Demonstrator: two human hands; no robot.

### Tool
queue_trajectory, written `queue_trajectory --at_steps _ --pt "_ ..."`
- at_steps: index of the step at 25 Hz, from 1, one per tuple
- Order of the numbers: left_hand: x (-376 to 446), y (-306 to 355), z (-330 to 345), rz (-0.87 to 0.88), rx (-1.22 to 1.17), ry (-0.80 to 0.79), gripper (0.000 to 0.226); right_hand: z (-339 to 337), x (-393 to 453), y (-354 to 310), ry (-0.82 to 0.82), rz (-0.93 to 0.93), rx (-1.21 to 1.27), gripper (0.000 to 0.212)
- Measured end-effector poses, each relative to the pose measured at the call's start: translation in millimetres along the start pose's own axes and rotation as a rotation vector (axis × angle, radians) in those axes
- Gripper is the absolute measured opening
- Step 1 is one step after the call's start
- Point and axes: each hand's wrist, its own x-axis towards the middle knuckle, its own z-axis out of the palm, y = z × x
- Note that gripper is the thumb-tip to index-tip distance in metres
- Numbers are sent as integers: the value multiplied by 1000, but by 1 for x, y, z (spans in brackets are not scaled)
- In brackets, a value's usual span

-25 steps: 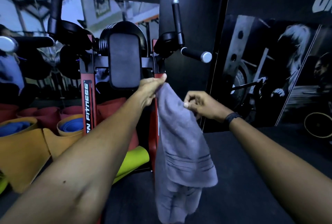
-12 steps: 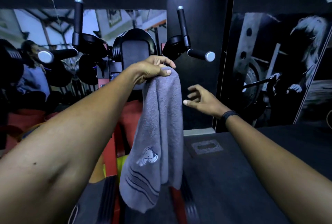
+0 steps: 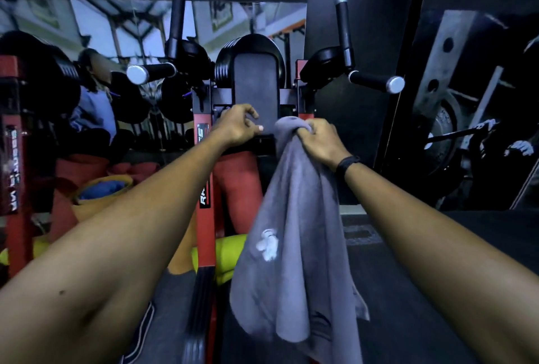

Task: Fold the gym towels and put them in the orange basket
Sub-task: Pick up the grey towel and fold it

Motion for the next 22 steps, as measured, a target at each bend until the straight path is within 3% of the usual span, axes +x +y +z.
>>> queue_trajectory --at_steps 6,8,12,15,17,18,20,22 --pt "-44 -28 21 -123 -139 -445 16 -12 29 -12 245 158 -4 23" --pt "-56 -29 28 -185 -151 -571 26 -19 39 -14 309 193 16 27" --pt "-65 -49 50 -229 90 -773 50 -39 56 -16 373 239 66 26" --pt "-66 -65 63 -230 346 -617 78 -49 61 -20 394 220 157 23" --pt "-71 -64 72 -309 418 -552 83 -54 62 -21 424 224 218 25" --pt "-76 -60 78 -394 365 -589 81 -57 62 -22 449 223 237 24" --pt "-82 -58 98 -604 25 -602 71 -62 64 -20 484 236 258 22" --pt "-77 -64 113 -699 -347 -422 50 -67 62 -15 493 245 255 22"
